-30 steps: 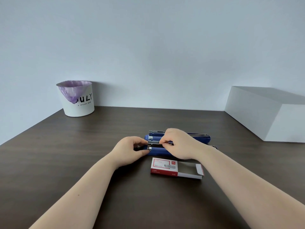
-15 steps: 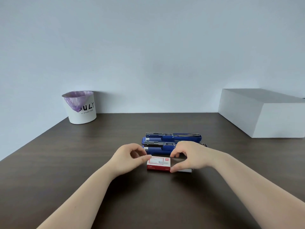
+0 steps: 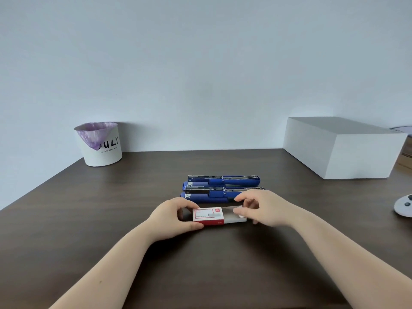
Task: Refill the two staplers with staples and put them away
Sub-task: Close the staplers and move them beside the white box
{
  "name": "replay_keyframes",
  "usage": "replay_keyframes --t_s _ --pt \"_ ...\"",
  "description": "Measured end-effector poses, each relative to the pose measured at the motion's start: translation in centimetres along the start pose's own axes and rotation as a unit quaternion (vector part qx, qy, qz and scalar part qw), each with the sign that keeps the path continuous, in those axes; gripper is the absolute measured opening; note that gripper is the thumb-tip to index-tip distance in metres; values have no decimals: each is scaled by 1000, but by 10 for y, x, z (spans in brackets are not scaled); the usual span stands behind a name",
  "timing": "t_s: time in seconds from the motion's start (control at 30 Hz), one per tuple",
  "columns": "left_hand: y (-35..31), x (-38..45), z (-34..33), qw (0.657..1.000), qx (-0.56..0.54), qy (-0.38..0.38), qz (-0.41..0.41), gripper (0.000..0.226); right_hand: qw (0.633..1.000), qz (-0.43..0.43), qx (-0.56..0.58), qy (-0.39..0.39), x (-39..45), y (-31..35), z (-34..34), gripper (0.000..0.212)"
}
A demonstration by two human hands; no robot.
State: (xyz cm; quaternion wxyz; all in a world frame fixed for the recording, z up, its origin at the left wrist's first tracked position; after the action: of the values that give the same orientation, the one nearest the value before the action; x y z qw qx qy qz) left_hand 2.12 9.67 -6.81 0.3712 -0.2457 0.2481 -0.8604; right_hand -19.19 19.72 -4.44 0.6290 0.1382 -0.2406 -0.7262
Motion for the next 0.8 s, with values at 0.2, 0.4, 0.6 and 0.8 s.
replay_keyframes --t_s 0.2,0.4,0.6,0.8 --pt "1 1 -2 1000 -8 1 6 38 999 -3 43 9 11 5 -11 22" --pt "-4 2 -3 1000 -20 -8 8 44 996 16 90 -3 16 17 -19 25" --pt "-5 3 -4 1000 -18 -4 11 41 995 28 91 -16 16 15 -17 23" --pt "-3 0 -1 1000 -11 17 9 60 989 32 38 -136 25 0 8 17"
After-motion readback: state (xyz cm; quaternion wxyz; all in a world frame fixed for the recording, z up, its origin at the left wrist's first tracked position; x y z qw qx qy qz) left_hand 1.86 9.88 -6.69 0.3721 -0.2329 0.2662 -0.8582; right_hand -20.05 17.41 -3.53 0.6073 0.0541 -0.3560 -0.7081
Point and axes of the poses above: each hand's wrist, its own x-axis towards the middle knuckle, its own z-axis out of the back of the hand, y = z × x, the point moved 4 cm from there along x, towards the middle knuckle, and after that the axes turned 6 degrees about -y, right-handed, at the moved point
